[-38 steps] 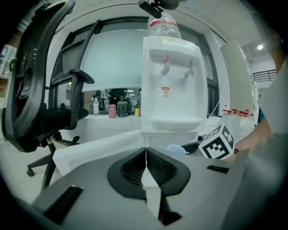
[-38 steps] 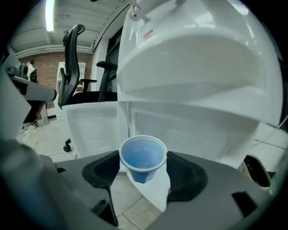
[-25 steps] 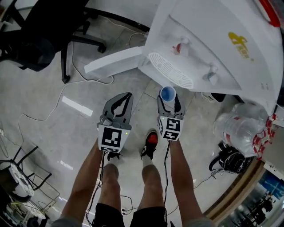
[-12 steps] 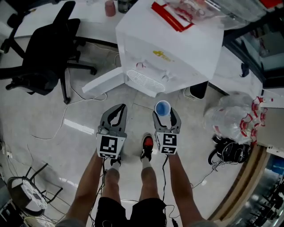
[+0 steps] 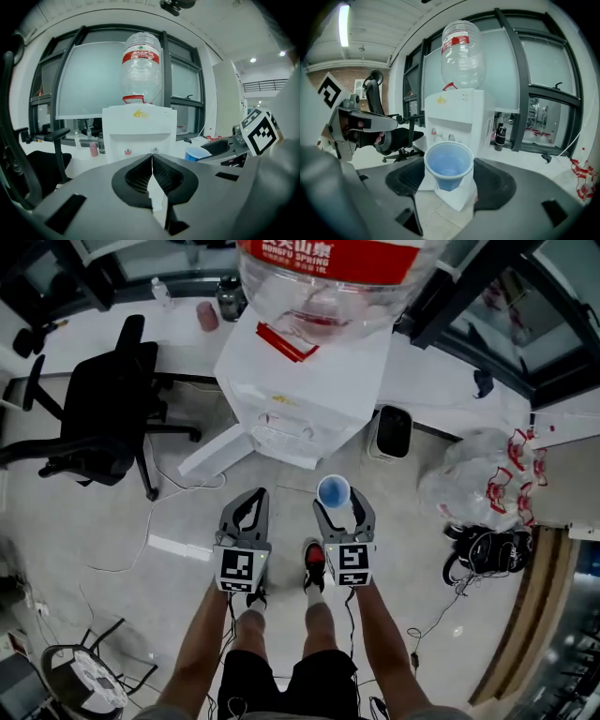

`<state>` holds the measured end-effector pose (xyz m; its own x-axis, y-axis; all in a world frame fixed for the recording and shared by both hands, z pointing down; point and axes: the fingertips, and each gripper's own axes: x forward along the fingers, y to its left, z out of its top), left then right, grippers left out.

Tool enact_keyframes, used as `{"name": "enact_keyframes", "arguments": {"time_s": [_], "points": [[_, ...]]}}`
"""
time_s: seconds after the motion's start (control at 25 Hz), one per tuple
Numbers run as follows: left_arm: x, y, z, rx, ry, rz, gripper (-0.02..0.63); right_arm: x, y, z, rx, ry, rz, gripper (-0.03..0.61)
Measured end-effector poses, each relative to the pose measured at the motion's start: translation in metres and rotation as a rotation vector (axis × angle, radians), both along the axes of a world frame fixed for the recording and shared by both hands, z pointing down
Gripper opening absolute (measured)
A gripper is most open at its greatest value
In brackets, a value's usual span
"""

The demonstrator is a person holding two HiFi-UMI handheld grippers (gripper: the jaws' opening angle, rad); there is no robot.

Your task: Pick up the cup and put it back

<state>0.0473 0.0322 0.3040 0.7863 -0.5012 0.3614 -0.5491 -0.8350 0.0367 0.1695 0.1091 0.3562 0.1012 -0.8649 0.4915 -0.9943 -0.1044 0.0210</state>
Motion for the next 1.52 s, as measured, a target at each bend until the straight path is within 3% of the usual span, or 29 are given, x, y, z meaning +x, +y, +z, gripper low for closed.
{"name": "enact_keyframes", "arguments": {"time_s": [0.36,0.92,1.24,1.52], "points": [[0.002,0.009,-0.034,-0.005,0.011,0.009,0.025,-0.001,0.012,-0.043,0.042,0.002,0.021,0.334],[0.001,0.007,-0.034,0.005,0.013,-0.009,0.025,-0.004,0.011,-0.046,0.049,0.015,-0.001,0.334],[-0.002,0.002,-0.016,-0.009,0.007,-0.026,0.025,-0.007,0.005,-0.029,0.04,0.012,-0.022,0.334],[-0.01,-0.008,0.032,-0.028,-0.006,-0.036,0.025,-0.02,-0.006,0.026,0.027,-0.012,-0.037,0.334]]}}
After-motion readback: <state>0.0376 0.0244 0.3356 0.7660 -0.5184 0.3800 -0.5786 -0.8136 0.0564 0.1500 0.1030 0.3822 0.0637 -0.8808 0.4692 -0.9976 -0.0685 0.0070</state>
